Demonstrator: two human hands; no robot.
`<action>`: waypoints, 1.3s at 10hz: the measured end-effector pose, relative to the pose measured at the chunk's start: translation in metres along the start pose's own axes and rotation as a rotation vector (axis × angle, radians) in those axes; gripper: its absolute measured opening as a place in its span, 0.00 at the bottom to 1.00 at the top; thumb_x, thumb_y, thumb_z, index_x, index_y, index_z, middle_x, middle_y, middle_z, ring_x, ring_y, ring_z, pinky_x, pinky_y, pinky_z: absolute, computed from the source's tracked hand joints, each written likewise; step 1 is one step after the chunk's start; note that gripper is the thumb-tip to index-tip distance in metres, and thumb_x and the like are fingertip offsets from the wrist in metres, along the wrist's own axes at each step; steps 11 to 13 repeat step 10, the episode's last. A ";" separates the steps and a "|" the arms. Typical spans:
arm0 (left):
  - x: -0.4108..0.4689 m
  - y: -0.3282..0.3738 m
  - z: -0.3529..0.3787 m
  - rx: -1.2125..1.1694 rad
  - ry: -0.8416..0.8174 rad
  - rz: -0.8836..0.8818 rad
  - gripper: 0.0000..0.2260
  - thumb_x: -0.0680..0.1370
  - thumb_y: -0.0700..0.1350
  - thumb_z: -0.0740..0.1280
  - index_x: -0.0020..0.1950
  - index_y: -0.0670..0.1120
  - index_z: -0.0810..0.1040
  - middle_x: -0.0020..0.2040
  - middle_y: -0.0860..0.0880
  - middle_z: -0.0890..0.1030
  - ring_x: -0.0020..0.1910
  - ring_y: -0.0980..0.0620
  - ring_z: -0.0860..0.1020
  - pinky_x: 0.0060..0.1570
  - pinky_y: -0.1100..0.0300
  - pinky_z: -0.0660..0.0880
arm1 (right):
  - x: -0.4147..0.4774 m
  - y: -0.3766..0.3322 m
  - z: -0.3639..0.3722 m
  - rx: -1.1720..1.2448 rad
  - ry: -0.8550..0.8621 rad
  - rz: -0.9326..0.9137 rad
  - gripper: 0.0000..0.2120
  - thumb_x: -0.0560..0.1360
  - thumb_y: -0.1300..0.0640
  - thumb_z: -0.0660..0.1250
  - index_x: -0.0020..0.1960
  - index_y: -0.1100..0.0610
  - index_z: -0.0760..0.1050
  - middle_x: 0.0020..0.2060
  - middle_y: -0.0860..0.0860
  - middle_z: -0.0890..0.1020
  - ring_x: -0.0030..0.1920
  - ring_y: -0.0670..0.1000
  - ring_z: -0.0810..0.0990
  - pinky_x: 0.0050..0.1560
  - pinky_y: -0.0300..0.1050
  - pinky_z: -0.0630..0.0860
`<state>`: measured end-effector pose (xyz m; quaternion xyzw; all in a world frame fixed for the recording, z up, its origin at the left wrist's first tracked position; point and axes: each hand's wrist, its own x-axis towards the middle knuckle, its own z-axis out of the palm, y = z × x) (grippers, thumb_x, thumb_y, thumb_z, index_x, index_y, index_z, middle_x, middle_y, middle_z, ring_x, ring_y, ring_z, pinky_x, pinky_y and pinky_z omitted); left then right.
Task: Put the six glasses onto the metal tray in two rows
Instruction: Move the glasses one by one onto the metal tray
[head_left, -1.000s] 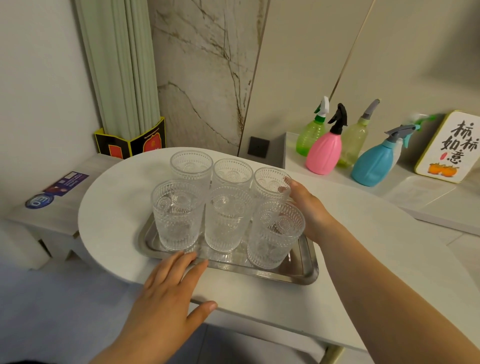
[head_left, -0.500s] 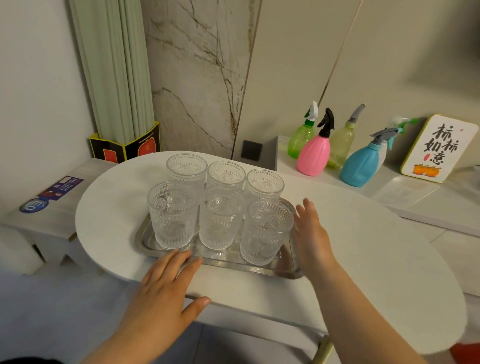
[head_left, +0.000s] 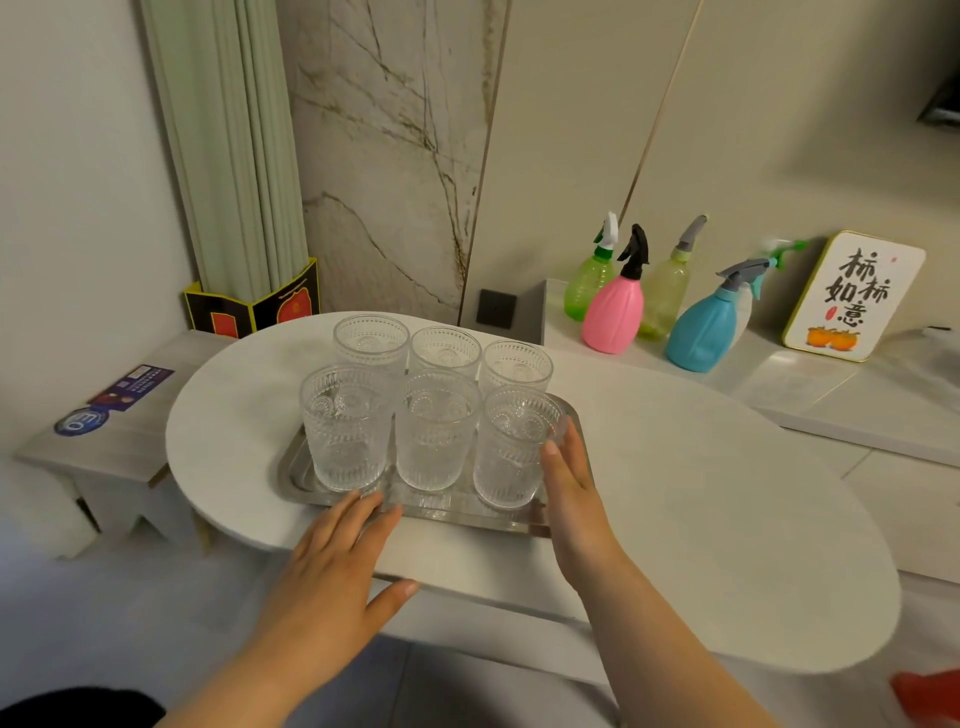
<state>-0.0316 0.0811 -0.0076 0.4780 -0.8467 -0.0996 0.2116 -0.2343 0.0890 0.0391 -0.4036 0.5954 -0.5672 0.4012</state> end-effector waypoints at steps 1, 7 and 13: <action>-0.001 -0.003 0.004 -0.042 0.002 0.019 0.29 0.75 0.57 0.66 0.72 0.46 0.63 0.74 0.47 0.59 0.73 0.48 0.52 0.69 0.56 0.51 | 0.006 0.001 -0.003 0.023 -0.024 -0.036 0.21 0.79 0.56 0.51 0.71 0.48 0.55 0.71 0.47 0.64 0.69 0.46 0.63 0.68 0.42 0.60; -0.007 0.001 -0.015 0.016 -0.005 -0.091 0.34 0.67 0.61 0.53 0.61 0.38 0.76 0.64 0.37 0.73 0.64 0.36 0.70 0.62 0.45 0.66 | -0.054 0.034 -0.037 -0.980 0.119 -0.337 0.21 0.75 0.57 0.60 0.67 0.61 0.64 0.68 0.59 0.68 0.69 0.56 0.65 0.67 0.38 0.54; -0.035 0.014 -0.013 0.215 -0.175 -0.010 0.38 0.78 0.63 0.39 0.54 0.39 0.81 0.55 0.39 0.81 0.61 0.40 0.70 0.66 0.66 0.40 | -0.096 0.061 -0.016 -1.467 0.076 -0.443 0.31 0.52 0.39 0.75 0.51 0.54 0.80 0.51 0.52 0.84 0.57 0.55 0.77 0.65 0.45 0.49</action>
